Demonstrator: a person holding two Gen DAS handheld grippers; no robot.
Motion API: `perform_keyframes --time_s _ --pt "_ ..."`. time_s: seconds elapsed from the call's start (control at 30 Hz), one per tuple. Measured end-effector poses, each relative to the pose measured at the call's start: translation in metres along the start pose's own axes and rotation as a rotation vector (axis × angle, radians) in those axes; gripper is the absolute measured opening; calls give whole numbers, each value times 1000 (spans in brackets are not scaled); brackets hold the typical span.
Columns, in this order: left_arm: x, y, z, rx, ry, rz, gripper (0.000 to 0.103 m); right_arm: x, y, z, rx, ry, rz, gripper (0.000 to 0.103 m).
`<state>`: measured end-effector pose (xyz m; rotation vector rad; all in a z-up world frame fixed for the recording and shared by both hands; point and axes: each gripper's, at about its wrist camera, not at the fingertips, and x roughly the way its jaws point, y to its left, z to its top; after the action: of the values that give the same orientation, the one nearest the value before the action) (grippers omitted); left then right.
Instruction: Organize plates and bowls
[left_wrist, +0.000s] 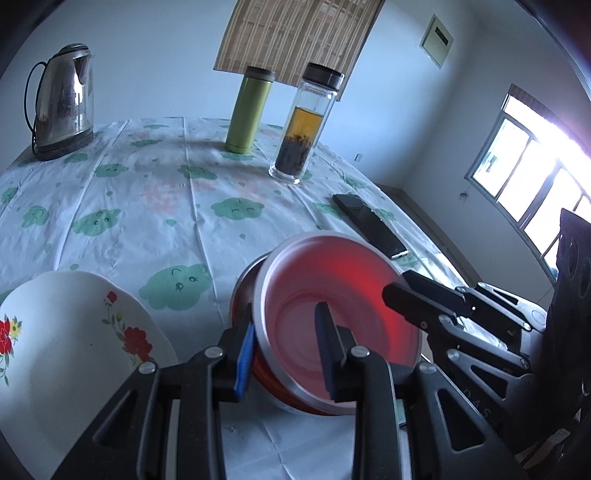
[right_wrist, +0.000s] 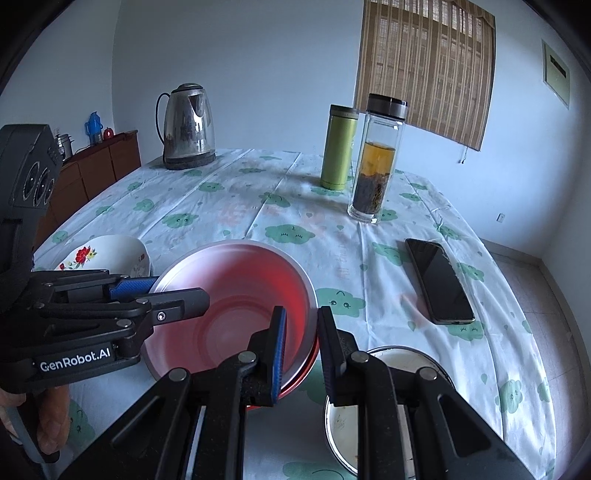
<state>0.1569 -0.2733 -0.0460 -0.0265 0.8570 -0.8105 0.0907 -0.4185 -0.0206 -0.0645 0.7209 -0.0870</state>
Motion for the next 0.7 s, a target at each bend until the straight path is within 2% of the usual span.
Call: perform_keyframes --time_s 0.43,0.7 --pt "0 -1 -2 16 -1 23 27 14 -1 -5 4 45 16 20" --pt "0 -5 -3 45 -8 45 28 12 0 -6 -7 44 7 20"
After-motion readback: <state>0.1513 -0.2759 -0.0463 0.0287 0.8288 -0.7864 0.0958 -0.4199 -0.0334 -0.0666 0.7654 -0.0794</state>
